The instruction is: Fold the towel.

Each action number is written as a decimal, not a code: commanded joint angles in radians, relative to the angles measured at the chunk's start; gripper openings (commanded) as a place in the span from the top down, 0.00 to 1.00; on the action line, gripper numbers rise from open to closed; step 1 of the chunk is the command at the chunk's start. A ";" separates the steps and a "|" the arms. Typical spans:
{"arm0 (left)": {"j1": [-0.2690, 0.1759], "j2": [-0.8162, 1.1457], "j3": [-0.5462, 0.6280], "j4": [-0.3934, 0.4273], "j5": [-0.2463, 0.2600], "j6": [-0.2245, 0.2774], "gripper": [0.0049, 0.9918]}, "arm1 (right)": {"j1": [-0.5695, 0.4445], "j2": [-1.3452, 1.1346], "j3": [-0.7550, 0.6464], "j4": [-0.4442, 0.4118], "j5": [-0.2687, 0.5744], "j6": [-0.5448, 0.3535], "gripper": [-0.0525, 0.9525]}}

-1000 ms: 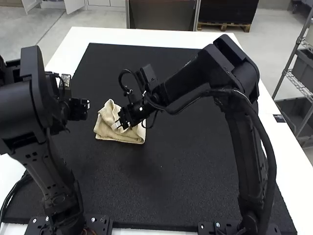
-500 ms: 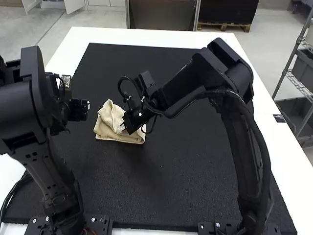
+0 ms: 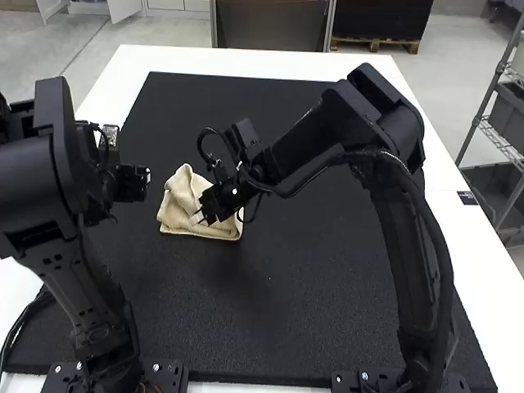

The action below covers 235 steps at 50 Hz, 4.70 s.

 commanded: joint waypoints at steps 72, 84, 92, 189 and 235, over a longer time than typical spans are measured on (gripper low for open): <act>0.020 0.003 -0.012 0.015 0.035 -0.006 0.02 | 0.042 0.012 0.054 0.030 0.115 -0.008 0.97; 0.040 0.004 -0.017 0.019 0.040 -0.006 0.02 | 0.042 0.012 0.060 0.032 0.111 -0.003 0.97; 0.066 0.004 -0.017 0.021 0.041 -0.004 0.02 | 0.044 0.008 0.093 0.025 0.110 -0.002 0.97; 0.070 0.003 -0.026 0.022 0.061 -0.004 0.02 | 0.067 0.020 0.305 -0.022 -0.068 0.076 0.97; 0.070 0.004 -0.026 0.019 0.061 -0.006 0.02 | -0.012 0.104 0.149 0.297 -0.168 0.196 0.97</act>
